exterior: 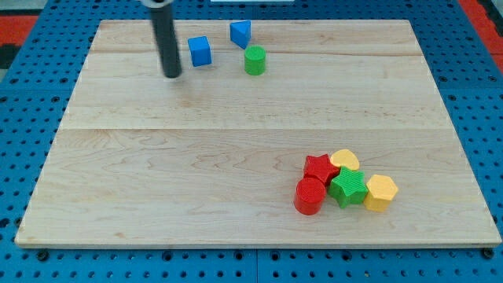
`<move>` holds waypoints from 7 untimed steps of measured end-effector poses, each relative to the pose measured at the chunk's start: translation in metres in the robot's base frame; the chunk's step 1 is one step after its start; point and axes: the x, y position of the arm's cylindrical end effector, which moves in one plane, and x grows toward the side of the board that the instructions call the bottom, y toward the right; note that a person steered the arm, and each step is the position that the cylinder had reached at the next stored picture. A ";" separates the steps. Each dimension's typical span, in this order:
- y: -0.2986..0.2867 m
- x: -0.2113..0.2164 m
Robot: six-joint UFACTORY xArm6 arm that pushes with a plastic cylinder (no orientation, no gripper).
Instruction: Push the blue cube to the bottom left of the blue triangle
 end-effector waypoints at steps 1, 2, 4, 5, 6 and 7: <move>0.065 -0.041; 0.086 -0.022; 0.201 0.029; 0.155 -0.014; 0.175 0.006; 0.280 0.070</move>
